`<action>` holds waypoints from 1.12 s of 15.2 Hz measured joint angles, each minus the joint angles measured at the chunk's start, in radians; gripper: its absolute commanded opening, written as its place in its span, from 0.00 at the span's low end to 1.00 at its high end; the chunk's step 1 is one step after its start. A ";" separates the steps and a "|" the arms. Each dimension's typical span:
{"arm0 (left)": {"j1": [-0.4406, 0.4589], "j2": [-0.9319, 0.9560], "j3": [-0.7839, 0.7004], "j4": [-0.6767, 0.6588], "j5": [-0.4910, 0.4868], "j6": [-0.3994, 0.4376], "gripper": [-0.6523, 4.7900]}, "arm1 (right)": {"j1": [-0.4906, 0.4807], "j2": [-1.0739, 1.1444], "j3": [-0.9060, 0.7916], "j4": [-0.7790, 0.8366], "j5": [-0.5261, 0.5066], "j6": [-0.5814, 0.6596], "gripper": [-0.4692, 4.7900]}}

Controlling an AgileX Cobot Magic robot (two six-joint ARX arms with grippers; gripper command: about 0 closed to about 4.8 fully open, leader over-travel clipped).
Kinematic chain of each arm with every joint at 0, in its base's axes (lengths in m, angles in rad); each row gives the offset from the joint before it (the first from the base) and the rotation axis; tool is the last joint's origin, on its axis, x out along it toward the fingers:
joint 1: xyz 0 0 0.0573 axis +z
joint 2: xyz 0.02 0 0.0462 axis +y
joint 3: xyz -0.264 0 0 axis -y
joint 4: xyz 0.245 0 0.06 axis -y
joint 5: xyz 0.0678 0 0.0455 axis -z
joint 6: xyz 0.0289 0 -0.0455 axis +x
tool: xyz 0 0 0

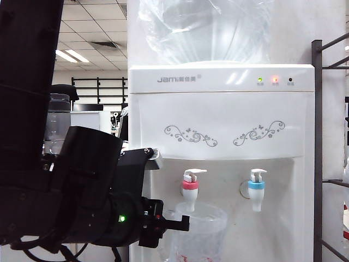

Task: Pick up the plastic mug from the left desk, go to the hot water outlet of the water dispenser, press the vertical switch to get some water, then put the mug back on the desk.

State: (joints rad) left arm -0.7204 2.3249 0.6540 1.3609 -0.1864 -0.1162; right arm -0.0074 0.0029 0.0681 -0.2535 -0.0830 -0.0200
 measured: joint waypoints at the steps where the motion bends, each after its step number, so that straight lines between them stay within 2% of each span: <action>1: 0.000 0.000 0.000 0.001 0.000 0.000 0.11 | 0.000 0.000 0.000 0.000 0.000 0.000 0.08; 3: -0.007 0.000 0.000 0.002 0.005 0.000 0.11 | 0.000 0.000 0.000 0.000 0.000 0.000 0.08; 6: -0.010 -0.002 -0.008 0.011 0.076 -0.001 0.11 | 0.000 0.000 0.000 0.000 0.000 0.000 0.08; 13: -0.008 -0.035 -0.093 0.035 0.078 -0.002 0.11 | 0.000 0.000 0.000 0.000 0.000 0.000 0.08; 15: -0.005 -0.035 -0.109 0.038 0.108 -0.007 0.11 | 0.000 0.000 0.000 0.000 0.000 0.000 0.08; 17: -0.016 -0.034 -0.135 0.027 0.179 0.003 0.11 | 0.000 0.000 0.000 0.000 0.000 0.000 0.08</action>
State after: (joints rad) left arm -0.7368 2.2910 0.5190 1.3880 -0.0078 -0.1131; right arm -0.0074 0.0029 0.0681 -0.2535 -0.0830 -0.0200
